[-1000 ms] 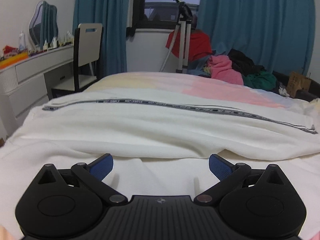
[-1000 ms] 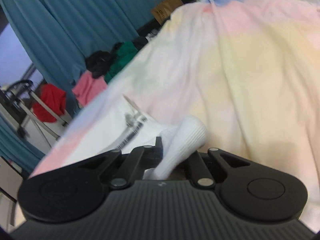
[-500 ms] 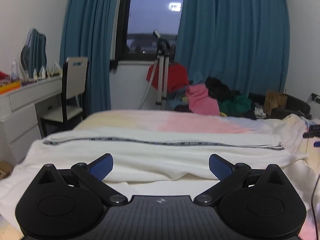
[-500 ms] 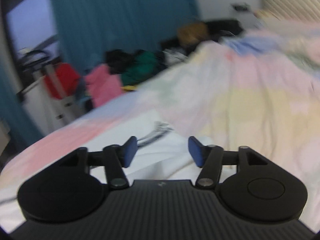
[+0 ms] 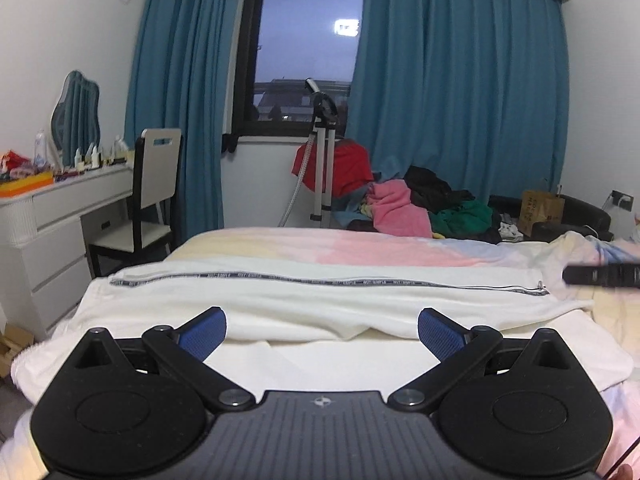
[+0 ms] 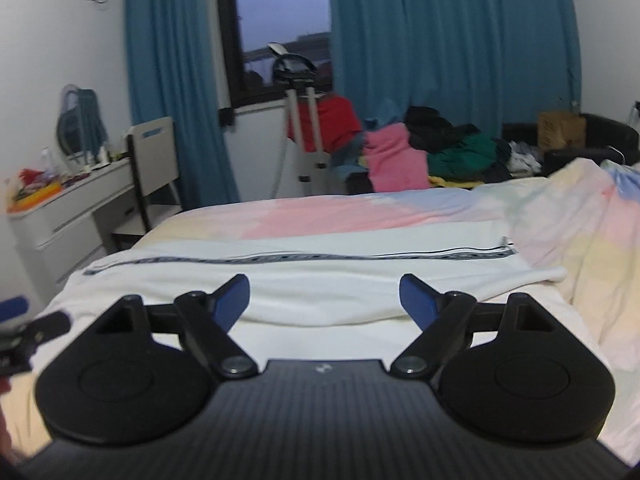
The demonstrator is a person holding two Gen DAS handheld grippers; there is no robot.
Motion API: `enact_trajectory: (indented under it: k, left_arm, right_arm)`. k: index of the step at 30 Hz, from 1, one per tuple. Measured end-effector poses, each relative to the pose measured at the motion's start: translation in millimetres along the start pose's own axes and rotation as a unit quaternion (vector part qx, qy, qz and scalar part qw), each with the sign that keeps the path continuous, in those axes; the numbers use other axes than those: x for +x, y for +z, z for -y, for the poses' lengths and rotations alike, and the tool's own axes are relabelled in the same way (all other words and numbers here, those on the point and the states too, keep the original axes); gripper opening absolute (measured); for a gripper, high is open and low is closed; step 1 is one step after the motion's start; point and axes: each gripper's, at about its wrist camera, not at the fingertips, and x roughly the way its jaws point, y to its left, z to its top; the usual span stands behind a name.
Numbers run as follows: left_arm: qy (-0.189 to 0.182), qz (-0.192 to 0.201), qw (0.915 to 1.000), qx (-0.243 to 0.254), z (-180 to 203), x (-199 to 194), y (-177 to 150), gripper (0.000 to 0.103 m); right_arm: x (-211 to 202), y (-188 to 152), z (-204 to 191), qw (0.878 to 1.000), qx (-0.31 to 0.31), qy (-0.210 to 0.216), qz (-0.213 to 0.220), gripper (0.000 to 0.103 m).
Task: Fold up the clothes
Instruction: 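Release the cuff and reach the left gripper toward the waistband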
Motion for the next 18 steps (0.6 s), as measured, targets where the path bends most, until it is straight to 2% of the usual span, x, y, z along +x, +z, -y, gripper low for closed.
enact_trajectory:
  k: [4,8,11,14,18]
  left_arm:
    - [-0.005,-0.011,0.9999,-0.010,-4,3,-9,0.103]
    - [-0.006,-0.034,0.9985,-0.042,-15,21,-19,0.103]
    - [-0.021,-0.057,0.9952,-0.076,-35,37,-25,0.103]
    - [0.011,-0.089,0.9880,-0.126,-75,44,-22,0.103]
    - [0.054,-0.131,0.9712,-0.191,-129,54,-17,0.103]
  right_arm:
    - [0,-21,-1,1.000,-0.008,-0.010,-0.008,0.084]
    - [1,-23,5,0.999,0.010,-0.033,-0.008,0.084]
    - [4,-22,14,0.999,0.033,-0.038,-0.011,0.084]
    - [7,-25,20,0.998,0.045,-0.051,-0.018,0.084]
    - [8,-29,27,0.996,0.062,-0.061,-0.026,0.084]
